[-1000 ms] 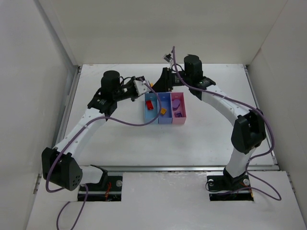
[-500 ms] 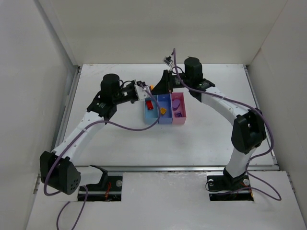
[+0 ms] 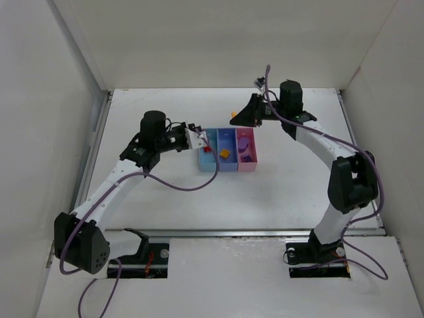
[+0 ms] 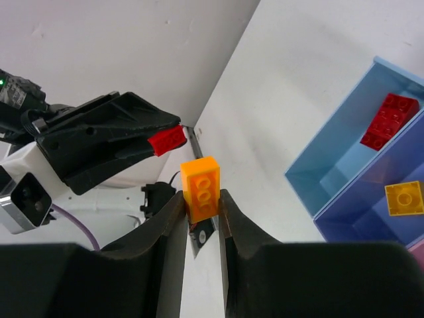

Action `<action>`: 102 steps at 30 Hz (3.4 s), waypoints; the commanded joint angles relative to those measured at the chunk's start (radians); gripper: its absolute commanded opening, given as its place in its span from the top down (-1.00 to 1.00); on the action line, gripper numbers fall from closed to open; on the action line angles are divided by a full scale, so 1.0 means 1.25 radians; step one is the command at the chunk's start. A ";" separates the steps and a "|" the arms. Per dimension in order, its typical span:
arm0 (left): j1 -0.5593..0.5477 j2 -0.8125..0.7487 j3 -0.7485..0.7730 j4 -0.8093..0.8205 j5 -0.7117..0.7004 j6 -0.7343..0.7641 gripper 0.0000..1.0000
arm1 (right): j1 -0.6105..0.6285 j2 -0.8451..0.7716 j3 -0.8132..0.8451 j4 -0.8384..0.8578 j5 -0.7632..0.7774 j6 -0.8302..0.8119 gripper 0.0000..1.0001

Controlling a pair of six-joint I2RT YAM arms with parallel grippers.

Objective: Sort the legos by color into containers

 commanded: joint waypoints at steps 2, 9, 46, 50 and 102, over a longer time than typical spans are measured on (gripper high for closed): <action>0.001 -0.006 0.006 -0.037 0.009 0.015 1.00 | 0.008 -0.048 -0.023 0.027 0.029 0.000 1.00; 0.008 0.175 0.163 -0.212 -0.031 -0.164 1.00 | 0.073 0.067 0.126 -0.493 0.430 -0.196 1.00; -0.062 0.409 0.261 -0.157 -0.191 -0.266 0.58 | 0.005 -0.083 0.160 -0.585 0.638 -0.236 -0.67; -0.062 0.418 0.261 -0.164 -0.191 -0.308 0.29 | -0.002 -0.102 0.144 -0.585 0.645 -0.250 -0.67; 0.219 0.171 0.242 -0.044 -0.995 -0.821 -0.10 | -0.195 -0.429 0.037 -0.563 1.620 -0.304 -1.00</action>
